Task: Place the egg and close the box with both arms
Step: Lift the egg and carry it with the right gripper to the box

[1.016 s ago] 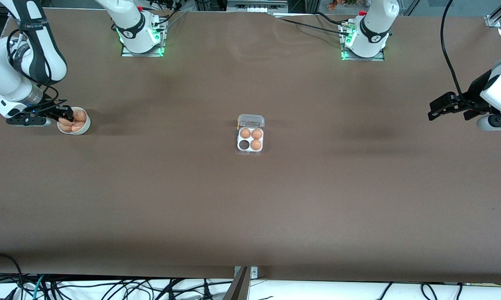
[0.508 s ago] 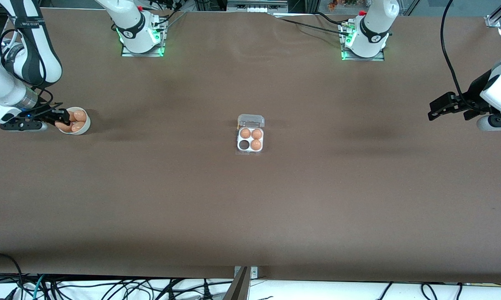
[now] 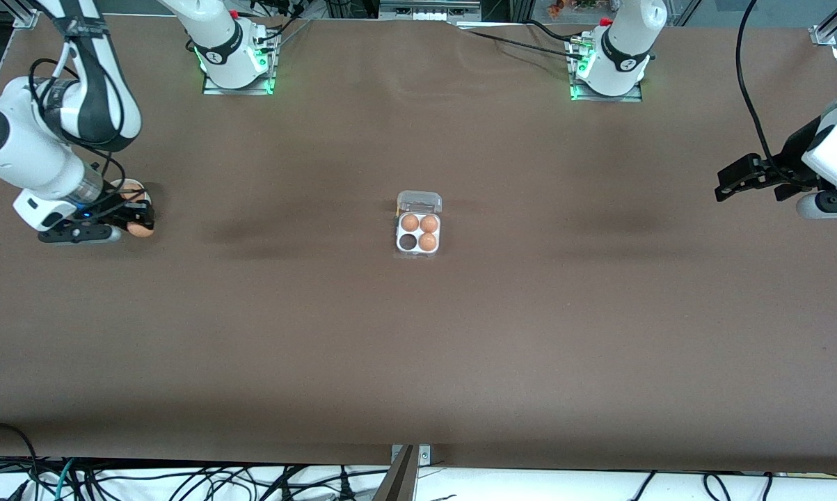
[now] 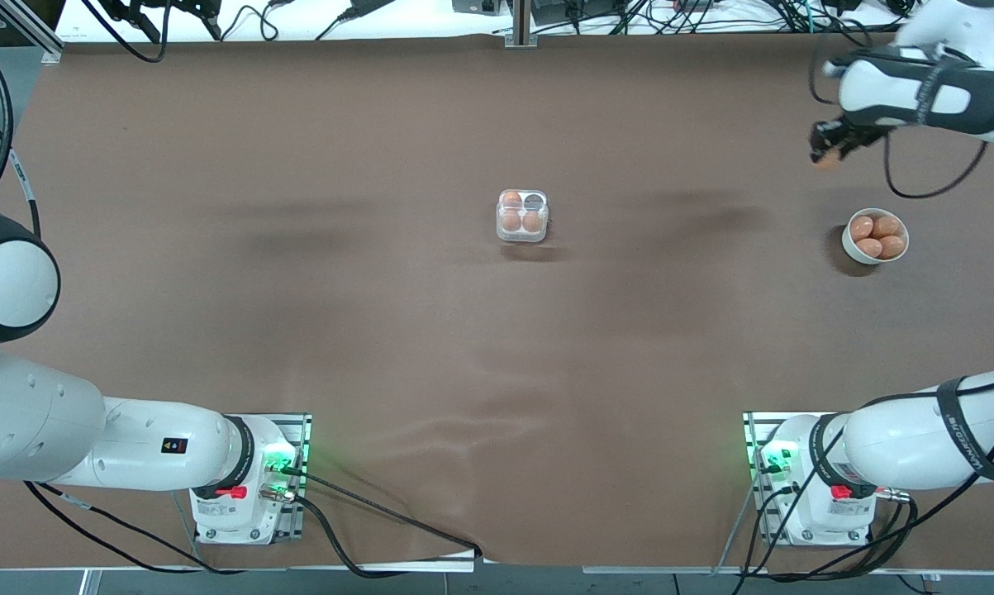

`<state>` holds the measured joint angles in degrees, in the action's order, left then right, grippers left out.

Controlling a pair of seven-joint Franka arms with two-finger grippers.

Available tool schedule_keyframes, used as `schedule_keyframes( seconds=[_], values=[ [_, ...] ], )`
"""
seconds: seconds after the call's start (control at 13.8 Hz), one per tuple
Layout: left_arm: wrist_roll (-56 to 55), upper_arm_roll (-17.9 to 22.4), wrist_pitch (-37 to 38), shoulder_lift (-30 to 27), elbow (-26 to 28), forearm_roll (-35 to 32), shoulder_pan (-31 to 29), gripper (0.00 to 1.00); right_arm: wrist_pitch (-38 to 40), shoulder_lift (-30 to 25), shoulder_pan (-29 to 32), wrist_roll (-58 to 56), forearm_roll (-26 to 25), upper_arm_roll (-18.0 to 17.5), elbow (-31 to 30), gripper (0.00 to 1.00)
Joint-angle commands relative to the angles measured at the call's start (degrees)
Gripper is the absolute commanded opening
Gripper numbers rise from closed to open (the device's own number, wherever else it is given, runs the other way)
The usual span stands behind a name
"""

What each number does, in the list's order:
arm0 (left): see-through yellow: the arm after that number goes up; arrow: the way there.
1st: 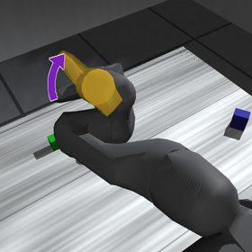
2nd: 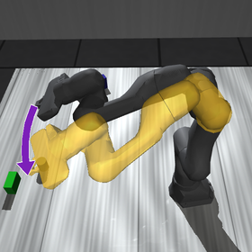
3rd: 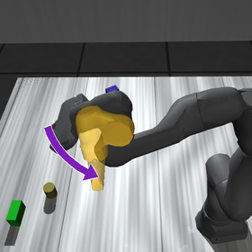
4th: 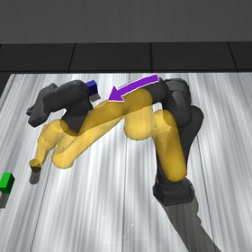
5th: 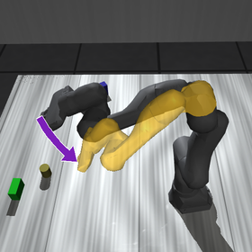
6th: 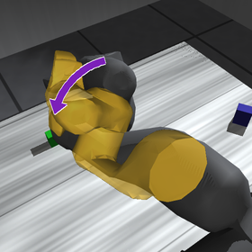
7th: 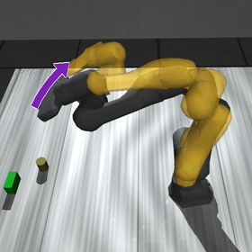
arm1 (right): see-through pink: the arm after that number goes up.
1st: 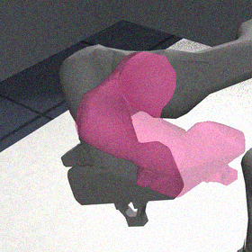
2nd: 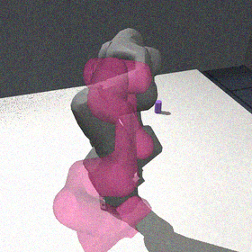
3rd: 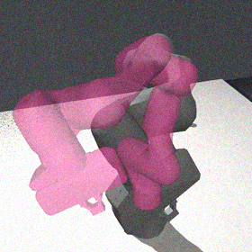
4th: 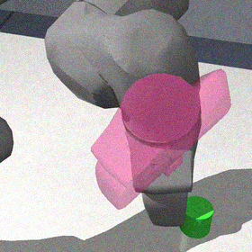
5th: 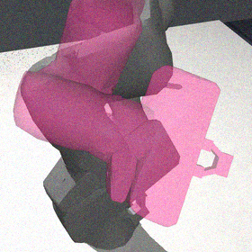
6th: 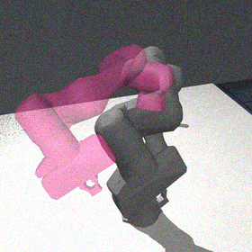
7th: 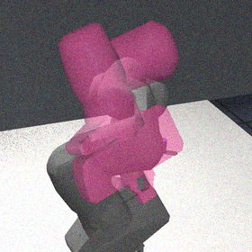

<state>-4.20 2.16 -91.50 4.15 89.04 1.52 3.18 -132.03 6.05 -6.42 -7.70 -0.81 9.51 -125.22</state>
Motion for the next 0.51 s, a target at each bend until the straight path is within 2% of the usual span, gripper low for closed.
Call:
schedule_keyframes(
  seconds=[0.0,0.22,0.44],
  values=[
    [-0.28,-0.05,1.33,0.59,-1.68,0.50,-0.10,1.00,3.18,0.89,0.26,5.75,0.02,-6.24,4.36,0.21],
    [-0.20,-0.05,1.33,0.59,-1.68,0.50,-0.10,1.00,3.27,4.04,-0.35,12.95,0.11,-12.66,8.22,0.21],
    [-0.20,-0.05,1.33,0.68,-1.68,0.50,-0.10,1.00,3.36,8.44,-6.04,21.83,0.20,-14.08,13.24,0.20]
  ],
)
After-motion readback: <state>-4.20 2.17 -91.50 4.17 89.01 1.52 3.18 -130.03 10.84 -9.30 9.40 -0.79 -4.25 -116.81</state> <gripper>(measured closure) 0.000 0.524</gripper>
